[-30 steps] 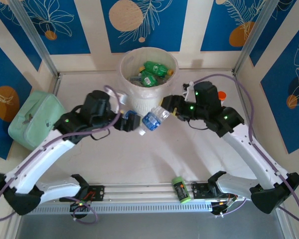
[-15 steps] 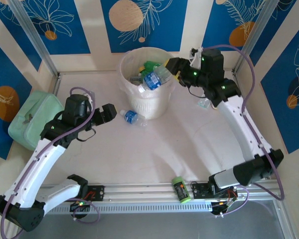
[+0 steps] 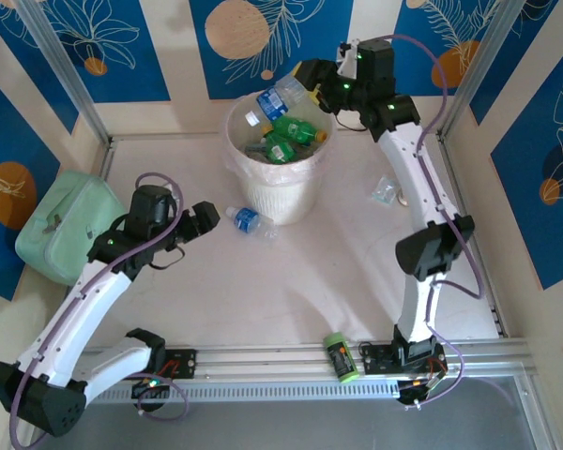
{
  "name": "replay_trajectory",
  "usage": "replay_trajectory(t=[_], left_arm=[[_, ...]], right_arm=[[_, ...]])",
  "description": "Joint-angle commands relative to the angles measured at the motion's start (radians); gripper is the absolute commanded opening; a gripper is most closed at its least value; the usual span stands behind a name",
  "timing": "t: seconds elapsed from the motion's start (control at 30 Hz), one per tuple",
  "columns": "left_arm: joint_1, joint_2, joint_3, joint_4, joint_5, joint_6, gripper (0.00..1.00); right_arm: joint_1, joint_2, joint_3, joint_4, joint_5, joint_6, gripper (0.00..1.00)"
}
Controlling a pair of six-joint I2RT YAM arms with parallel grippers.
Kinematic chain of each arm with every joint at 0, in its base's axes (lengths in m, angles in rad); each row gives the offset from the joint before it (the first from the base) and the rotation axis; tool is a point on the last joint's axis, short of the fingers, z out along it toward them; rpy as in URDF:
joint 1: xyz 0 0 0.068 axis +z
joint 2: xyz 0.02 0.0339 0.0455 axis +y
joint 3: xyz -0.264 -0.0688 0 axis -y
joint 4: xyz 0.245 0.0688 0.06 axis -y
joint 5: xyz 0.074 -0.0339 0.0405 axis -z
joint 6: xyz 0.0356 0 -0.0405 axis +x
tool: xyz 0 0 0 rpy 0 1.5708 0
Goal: Put the plastic bottles in the bin
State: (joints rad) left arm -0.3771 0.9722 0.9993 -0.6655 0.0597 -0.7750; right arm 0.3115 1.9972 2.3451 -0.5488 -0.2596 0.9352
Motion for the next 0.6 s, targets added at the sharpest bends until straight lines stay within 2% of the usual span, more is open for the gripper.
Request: replay_trajectory(t=[0.0, 0.13, 0.17, 0.23, 0.3, 0.57], left_arm=[[0.023, 0.003, -0.015, 0.051, 0.022, -0.029, 0.90], [0.037, 0.012, -0.041, 0.075, 0.033, -0.053, 0.89], [0.040, 0.015, -0.048, 0.083, 0.039, -0.059, 0.89], [0.044, 0.025, -0.062, 0.105, 0.054, -0.073, 0.90], [0.046, 0.040, -0.067, 0.113, 0.054, -0.083, 0.94], [0.054, 0.093, -0.088, 0.138, 0.000, -0.181, 0.97]], right_arm=[[0.021, 0.093, 0.169, -0.133, -0.023, -0.044, 0.59], [0.028, 0.218, 0.345, -0.203, -0.028, -0.049, 0.61], [0.028, 0.235, 0.364, -0.204, -0.035, -0.048, 0.64], [0.029, 0.262, 0.380, -0.199, -0.058, -0.047, 0.77], [0.033, 0.274, 0.380, -0.194, -0.079, -0.054, 0.84], [0.035, 0.251, 0.362, -0.217, -0.082, -0.070, 0.85]])
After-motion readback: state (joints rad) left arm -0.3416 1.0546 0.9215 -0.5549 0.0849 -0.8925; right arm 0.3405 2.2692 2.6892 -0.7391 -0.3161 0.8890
